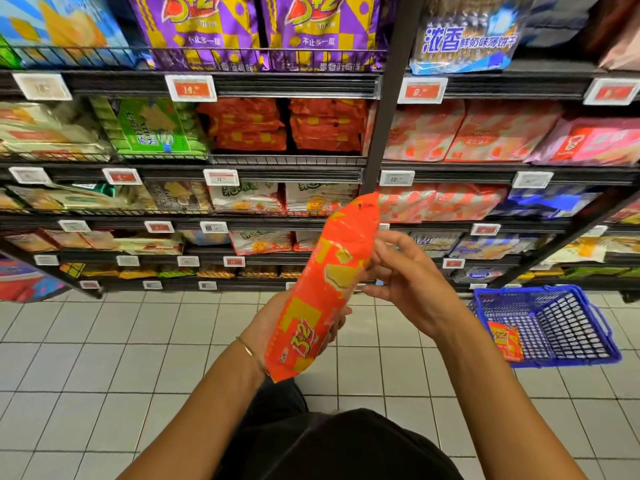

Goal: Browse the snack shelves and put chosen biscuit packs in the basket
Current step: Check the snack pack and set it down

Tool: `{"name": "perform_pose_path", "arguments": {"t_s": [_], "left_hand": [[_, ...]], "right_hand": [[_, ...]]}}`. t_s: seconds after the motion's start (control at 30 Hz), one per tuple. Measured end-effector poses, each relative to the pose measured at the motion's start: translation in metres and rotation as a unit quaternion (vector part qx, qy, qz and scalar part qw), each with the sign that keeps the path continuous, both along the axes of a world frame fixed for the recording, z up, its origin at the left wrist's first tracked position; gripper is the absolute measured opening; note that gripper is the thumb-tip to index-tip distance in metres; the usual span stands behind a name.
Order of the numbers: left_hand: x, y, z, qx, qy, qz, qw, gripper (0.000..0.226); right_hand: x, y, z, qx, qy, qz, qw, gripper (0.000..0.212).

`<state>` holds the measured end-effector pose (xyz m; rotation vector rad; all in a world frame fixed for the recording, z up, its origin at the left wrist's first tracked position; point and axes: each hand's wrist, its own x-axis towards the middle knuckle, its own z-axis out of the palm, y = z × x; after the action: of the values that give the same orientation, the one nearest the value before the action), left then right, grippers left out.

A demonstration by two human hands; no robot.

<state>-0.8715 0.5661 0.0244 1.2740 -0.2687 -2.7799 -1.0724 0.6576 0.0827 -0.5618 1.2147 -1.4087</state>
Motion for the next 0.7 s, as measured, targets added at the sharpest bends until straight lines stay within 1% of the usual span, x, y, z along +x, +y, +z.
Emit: {"name": "perform_pose_path", "arguments": {"t_s": [0.07, 0.1, 0.13, 0.2, 0.23, 0.27, 0.33, 0.37, 0.4, 0.47, 0.53, 0.6, 0.7], "left_hand": [[0.000, -0.011, 0.001, -0.079, -0.030, 0.030, 0.996, 0.048], [0.004, -0.015, 0.006, -0.108, -0.028, 0.039, 0.993, 0.047], [0.008, -0.020, 0.013, -0.124, -0.022, 0.036, 0.991, 0.046], [0.018, -0.031, 0.018, -0.179, -0.039, 0.021, 0.983, 0.046], [0.022, -0.037, 0.019, -0.214, -0.051, 0.024, 0.975, 0.046], [0.024, -0.043, 0.020, -0.249, -0.059, 0.036, 0.966, 0.047], [0.026, -0.055, 0.018, -0.316, -0.082, 0.058, 0.944, 0.054], [0.025, -0.062, 0.016, -0.343, -0.090, 0.064, 0.933, 0.059], [0.023, -0.069, 0.017, -0.363, -0.098, 0.066, 0.924, 0.064], [0.013, -0.089, 0.018, -0.381, -0.132, 0.072, 0.912, 0.068], [0.000, -0.113, 0.018, -0.373, -0.156, 0.079, 0.911, 0.056], [-0.014, -0.139, 0.018, -0.373, -0.170, 0.064, 0.910, 0.045], [-0.033, -0.184, 0.023, -0.393, -0.158, 0.066, 0.904, 0.049]], "right_hand": [[-0.006, -0.001, -0.002, -0.002, -0.046, 0.030, 0.998, 0.071], [-0.007, -0.002, -0.002, -0.003, -0.069, 0.049, 0.996, 0.075], [-0.009, -0.003, -0.003, -0.002, -0.086, 0.063, 0.994, 0.075], [-0.010, -0.008, -0.010, 0.021, -0.103, 0.069, 0.992, 0.066], [-0.010, -0.011, -0.016, 0.034, -0.095, 0.070, 0.992, 0.060], [-0.009, -0.015, -0.024, 0.047, -0.067, 0.068, 0.994, 0.055], [-0.008, -0.026, -0.039, 0.090, 0.011, 0.047, 0.995, 0.050], [-0.007, -0.034, -0.044, 0.108, 0.032, 0.035, 0.993, 0.045], [-0.007, -0.042, -0.047, 0.122, 0.033, 0.024, 0.992, 0.041], [-0.009, -0.062, -0.048, 0.145, 0.013, 0.001, 0.989, 0.038], [-0.016, -0.085, -0.048, 0.168, 0.012, -0.022, 0.986, 0.040], [-0.026, -0.112, -0.046, 0.181, 0.031, -0.036, 0.982, 0.032], [-0.044, -0.158, -0.036, 0.188, 0.047, -0.058, 0.979, 0.016]]}}
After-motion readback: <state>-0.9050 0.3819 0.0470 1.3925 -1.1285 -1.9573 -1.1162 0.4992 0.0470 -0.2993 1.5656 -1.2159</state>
